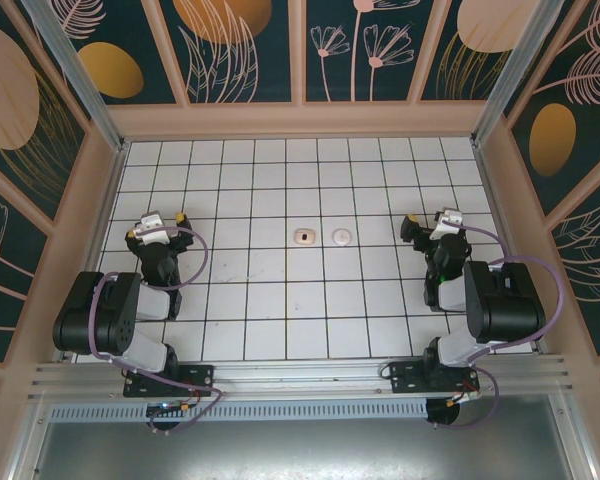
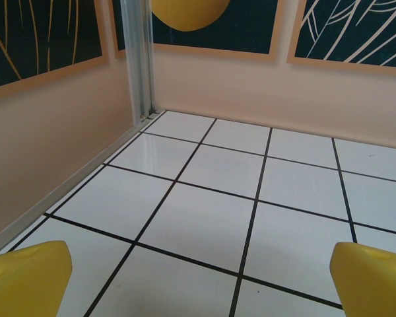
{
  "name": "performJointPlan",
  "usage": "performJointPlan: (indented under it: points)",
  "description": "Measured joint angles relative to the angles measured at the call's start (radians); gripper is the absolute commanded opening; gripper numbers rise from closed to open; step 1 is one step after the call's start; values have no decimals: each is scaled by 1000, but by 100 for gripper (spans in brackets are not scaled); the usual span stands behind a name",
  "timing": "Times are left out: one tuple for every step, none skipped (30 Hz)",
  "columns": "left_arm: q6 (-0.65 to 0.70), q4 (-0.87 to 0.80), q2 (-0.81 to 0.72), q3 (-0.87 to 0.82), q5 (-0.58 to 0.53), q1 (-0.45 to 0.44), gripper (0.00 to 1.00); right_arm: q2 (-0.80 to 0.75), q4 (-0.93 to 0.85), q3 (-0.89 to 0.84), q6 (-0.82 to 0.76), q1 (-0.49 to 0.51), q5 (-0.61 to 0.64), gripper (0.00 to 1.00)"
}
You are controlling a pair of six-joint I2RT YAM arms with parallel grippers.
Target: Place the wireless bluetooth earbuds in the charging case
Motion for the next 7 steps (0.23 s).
performJointPlan:
  points:
    - [0, 0, 0, 0, 0, 0, 99, 0, 0, 0, 0, 0, 0, 99]
    - [0, 0, 0, 0, 0, 0, 99, 0, 0, 0, 0, 0, 0, 99]
    - [0, 0, 0, 0, 0, 0, 99, 0, 0, 0, 0, 0, 0, 99]
    - [0, 0, 0, 0, 0, 0, 99, 0, 0, 0, 0, 0, 0, 99]
    - [0, 0, 0, 0, 0, 0, 99, 0, 0, 0, 0, 1, 1, 99]
    - [0, 0, 0, 0, 0, 0, 99, 0, 0, 0, 0, 1, 1, 99]
    - [0, 0, 0, 0, 0, 0, 99, 0, 0, 0, 0, 3, 2, 99]
